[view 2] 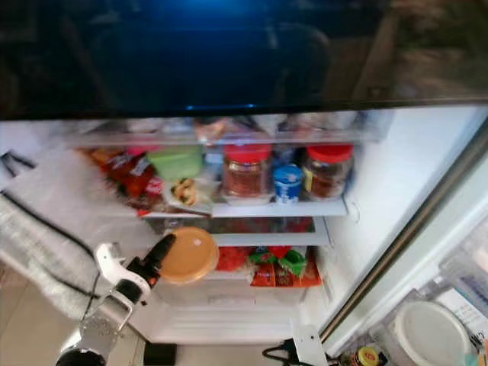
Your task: Restocking fridge
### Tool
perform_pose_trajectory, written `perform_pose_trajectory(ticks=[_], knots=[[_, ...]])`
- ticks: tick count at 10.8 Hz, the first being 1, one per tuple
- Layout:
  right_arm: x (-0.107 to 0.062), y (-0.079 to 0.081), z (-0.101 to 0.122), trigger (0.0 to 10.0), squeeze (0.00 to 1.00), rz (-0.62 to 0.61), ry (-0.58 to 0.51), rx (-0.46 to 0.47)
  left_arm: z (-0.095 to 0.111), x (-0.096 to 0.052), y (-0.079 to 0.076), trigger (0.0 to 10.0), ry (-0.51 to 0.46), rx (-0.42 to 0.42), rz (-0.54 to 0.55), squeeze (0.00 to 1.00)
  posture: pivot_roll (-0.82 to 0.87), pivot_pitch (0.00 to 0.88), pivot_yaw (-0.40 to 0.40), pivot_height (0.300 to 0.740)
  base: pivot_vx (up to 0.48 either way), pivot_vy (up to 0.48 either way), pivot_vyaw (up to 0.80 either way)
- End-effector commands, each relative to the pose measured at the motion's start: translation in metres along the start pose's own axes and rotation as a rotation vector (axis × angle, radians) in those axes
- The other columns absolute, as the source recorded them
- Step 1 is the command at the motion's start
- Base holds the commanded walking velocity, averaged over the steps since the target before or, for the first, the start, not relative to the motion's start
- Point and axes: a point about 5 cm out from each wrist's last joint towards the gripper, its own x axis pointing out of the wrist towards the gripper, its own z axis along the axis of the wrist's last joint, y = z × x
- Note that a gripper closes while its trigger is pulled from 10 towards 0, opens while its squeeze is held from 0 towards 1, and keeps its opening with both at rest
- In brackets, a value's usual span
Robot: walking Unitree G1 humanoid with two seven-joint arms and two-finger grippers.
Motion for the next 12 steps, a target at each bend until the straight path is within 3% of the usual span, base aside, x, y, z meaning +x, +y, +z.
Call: perform_pose_trajectory(ticks=[1, 8, 10, 12], knots=[[0.0, -0.0017, 0.0014, 10.0, 0.0, -0.008, -0.012, 0.011, 0.0029, -0.0025, 0.0047, 10.0, -0.003, 0.004, 0.012, 0.0, 0.0, 0.0, 0.032, 0.74, 0.0, 0.0, 0.0], [0.0004, 0.0009, 0.0035, 10.0, 0.0, 0.002, -0.015, 0.001, -0.0002, 0.0002, 0.0028, 10.0, 0.01, 0.023, 0.008, 0.0, -0.01, 0.0, 0.034, 0.74, 0.0, 0.0, 0.0], [0.0003, 0.0012, 0.0031, 10.0, 0.0, 0.006, -0.017, 0.006, 0.0004, 0.0012, 0.0019, 10.0, 0.005, 0.024, 0.008, 0.0, -0.01, 0.0, 0.034, 0.705, 0.0, 0.0, 0.0], [0.0001, 0.0002, 0.0022, 10.0, 0.0, 0.002, -0.015, -0.005, 0.0022, 0.0033, 0.0005, 10.0, 0.0, 0.03, 0.007, 0.0, -0.01, 0.0, 0.034, 0.7, 0.0, 0.0, 0.0]])
